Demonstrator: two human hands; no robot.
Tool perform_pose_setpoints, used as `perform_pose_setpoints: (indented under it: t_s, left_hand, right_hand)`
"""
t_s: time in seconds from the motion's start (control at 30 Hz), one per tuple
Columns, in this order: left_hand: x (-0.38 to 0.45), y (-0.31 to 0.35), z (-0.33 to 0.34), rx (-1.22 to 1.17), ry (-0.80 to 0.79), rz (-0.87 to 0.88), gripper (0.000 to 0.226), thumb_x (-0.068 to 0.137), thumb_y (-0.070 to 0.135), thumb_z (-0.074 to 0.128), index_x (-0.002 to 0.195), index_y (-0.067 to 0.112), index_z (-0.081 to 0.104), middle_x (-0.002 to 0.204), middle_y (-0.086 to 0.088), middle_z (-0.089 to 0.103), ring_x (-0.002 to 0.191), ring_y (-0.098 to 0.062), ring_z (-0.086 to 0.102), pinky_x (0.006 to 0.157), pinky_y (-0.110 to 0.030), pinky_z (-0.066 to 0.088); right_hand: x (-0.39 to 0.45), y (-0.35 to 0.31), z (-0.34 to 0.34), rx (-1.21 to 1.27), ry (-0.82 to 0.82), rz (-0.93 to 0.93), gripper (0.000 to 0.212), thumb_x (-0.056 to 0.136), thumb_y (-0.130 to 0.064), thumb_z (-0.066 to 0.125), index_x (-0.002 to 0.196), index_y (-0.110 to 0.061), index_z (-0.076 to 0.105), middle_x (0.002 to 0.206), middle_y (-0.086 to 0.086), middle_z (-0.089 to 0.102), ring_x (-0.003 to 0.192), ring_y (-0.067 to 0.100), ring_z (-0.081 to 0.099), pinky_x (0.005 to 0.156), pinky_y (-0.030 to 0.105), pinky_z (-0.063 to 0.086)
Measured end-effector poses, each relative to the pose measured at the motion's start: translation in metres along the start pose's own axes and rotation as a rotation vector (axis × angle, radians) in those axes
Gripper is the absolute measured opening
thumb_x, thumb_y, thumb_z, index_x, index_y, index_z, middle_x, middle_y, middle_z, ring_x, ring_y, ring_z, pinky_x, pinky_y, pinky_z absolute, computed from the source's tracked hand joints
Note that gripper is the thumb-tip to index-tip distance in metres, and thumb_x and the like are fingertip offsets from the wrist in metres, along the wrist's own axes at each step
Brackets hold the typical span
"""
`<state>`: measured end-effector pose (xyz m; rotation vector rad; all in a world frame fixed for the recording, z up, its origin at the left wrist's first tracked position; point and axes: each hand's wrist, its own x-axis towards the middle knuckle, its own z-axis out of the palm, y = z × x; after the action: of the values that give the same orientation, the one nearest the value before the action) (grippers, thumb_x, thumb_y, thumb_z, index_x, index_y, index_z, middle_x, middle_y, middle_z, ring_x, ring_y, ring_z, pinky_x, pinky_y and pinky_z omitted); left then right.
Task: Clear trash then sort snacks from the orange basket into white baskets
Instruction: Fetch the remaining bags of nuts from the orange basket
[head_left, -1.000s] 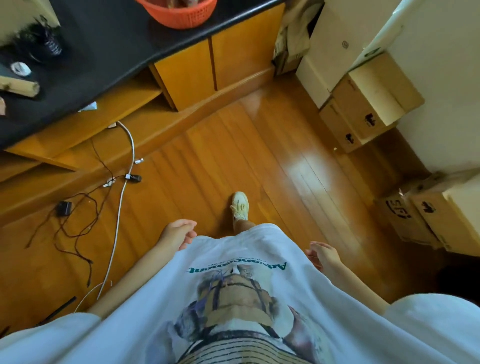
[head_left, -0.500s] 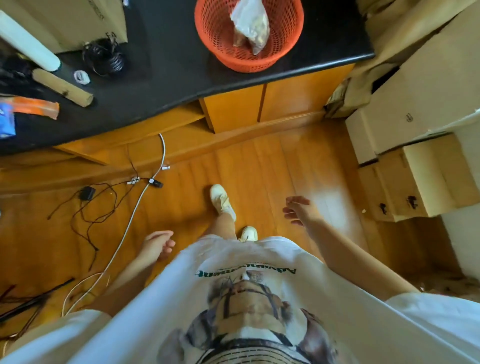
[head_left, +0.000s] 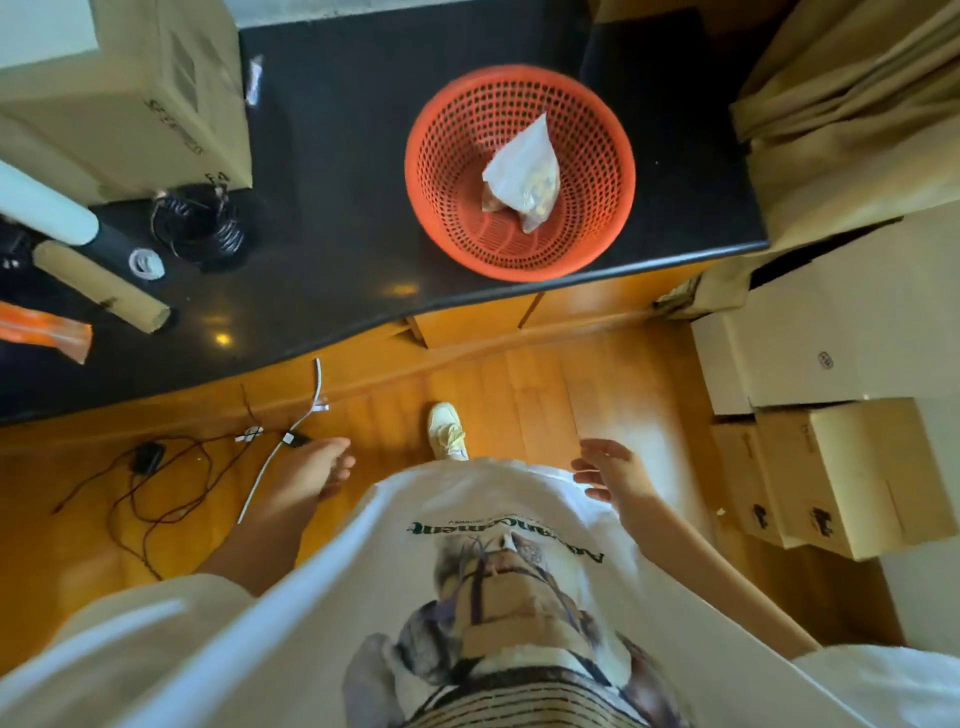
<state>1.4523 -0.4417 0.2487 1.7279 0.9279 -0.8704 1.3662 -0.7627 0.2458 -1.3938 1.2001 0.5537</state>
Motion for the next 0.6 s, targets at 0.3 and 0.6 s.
perform_pose_setpoints:
  t_s: [0.3,0.6]
  left_hand:
    - [0.039,0.175,0.078,0.068,-0.097,0.273,0.019,0.094,0.017,0.047,0.100,0.019,0.065,0.075,0.002,0.063,0.064,-0.009,0.055,0.060,-0.020,0.045]
    - [0.099,0.271,0.159,0.028,-0.172,0.373,0.021,0.092,0.010,0.051,0.111,0.017,0.059,0.098,0.002,0.061,0.088,-0.008,0.059,0.071,-0.020,0.049]
  right_hand:
    - [0.043,-0.097,-0.009,0.112,0.043,-0.075,0.020,0.092,-0.005,0.047,0.108,-0.009,0.058,0.077,0.006,0.063,0.068,0.018,0.058,0.062,0.028,0.041]
    - [0.127,-0.248,0.008,0.054,-0.085,-0.351,0.018,0.089,-0.001,0.052,0.100,-0.014,0.061,0.072,0.000,0.062,0.056,0.000,0.060,0.054,0.014,0.048]
